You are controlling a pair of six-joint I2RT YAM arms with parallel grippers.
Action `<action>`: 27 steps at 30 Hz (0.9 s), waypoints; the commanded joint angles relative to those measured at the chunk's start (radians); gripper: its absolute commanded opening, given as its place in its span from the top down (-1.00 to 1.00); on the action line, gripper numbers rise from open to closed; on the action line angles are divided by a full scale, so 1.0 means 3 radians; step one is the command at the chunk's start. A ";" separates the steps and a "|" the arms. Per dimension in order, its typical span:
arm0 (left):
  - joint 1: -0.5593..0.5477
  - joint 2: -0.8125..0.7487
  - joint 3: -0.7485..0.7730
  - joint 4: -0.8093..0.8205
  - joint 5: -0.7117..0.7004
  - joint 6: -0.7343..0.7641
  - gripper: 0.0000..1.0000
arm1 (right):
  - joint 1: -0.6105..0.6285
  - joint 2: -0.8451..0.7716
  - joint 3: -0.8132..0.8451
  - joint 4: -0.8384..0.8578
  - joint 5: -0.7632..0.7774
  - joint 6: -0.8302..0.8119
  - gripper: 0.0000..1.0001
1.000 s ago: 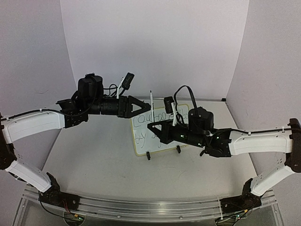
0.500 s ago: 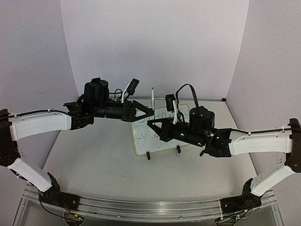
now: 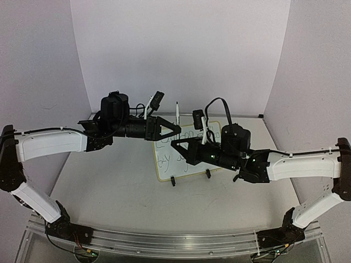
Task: Write a sentence on the whiteboard
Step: Pass from the right arm to the left, then pick up the pen cap from the center of the board.
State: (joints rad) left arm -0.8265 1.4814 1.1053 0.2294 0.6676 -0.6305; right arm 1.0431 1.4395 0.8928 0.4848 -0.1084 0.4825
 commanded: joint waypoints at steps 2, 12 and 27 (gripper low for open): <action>-0.0028 0.0056 0.0096 0.0253 0.0048 -0.0049 0.45 | -0.0002 0.0001 0.0008 0.0165 -0.0064 0.0043 1.00; -0.0032 0.0066 0.0087 0.0263 0.0084 -0.0055 0.99 | -0.0002 -0.0040 -0.0067 0.0158 0.0046 0.0107 0.93; 0.0287 -0.0086 0.0374 -0.1206 -0.0123 0.0782 1.00 | -0.0231 -0.0917 -0.0102 -0.2317 0.1723 0.0635 -0.85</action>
State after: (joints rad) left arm -0.7958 1.4912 1.1464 0.0056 0.6006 -0.4956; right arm 1.0263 1.2433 0.8761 0.0728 0.2286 0.5835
